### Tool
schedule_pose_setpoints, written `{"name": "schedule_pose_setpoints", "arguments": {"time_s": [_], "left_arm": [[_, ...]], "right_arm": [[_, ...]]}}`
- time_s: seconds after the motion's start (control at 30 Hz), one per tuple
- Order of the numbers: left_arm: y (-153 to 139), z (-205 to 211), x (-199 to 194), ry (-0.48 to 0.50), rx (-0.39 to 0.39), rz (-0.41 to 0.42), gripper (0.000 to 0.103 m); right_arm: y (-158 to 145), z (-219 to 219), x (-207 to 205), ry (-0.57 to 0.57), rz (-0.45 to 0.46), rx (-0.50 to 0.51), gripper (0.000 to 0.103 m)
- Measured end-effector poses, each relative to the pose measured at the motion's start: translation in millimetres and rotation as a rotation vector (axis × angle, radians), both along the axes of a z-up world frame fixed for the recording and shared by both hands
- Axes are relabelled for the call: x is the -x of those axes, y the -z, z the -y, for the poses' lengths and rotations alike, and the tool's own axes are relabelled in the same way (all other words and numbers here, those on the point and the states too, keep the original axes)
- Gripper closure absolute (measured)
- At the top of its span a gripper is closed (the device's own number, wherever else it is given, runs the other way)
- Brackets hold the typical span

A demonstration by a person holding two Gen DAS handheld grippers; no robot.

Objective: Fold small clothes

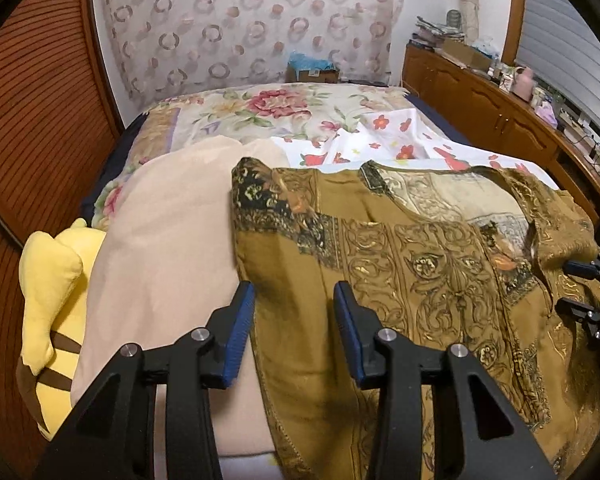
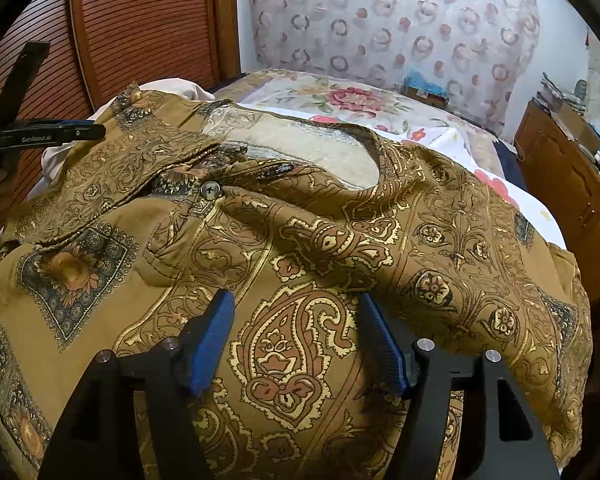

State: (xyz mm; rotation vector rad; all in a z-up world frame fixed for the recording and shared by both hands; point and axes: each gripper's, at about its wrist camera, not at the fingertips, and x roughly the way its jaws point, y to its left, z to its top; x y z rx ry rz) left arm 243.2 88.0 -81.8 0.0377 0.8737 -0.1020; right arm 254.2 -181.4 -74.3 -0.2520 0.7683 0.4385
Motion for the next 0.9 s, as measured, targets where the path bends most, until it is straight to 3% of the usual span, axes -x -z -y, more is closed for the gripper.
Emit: {"name": "schedule_pose_setpoints", "arguments": {"time_s": [0.03, 0.1, 0.13, 0.4, 0.57, 0.7, 0.77, 0.8, 0.83, 0.9], "left_arm": [[-1, 1, -1, 0.004, -0.008, 0.003, 0.079], [-2, 2, -3, 0.006, -0.039, 0.002, 0.094], [-3, 2, -3, 0.011, -0.041, 0.006, 0.097], [-26, -28, 4, -0.070, -0.002, 0.104, 0.099], [-27, -42, 4, -0.103, -0.021, 0.096, 0.099], [-38, -47, 14, -0.084, 0.036, 0.111, 0.087], [-46, -43, 22, -0.070, 0.046, 0.132, 0.070], [-50, -40, 28, -0.055, 0.058, 0.144, 0.055], [-55, -36, 34, -0.028, 0.078, 0.159, 0.050], [-60, -28, 43, -0.007, 0.089, 0.171, 0.024]], "right_arm": [[0, 0, 0, 0.000, 0.000, 0.000, 0.035], [0, 0, 0, 0.000, 0.000, 0.000, 0.035], [0, 0, 0, 0.000, 0.000, 0.000, 0.035], [0, 1, -1, -0.001, 0.000, 0.000, 0.034], [0, 2, -1, -0.001, 0.000, 0.000, 0.034], [0, 2, -1, -0.001, 0.000, 0.000, 0.034], [1, 2, -1, -0.001, 0.000, -0.001, 0.034], [1, 2, -1, -0.001, 0.000, -0.001, 0.034], [1, 2, -1, -0.001, 0.000, 0.000, 0.034], [1, 2, -1, -0.001, 0.000, 0.000, 0.034]]}}
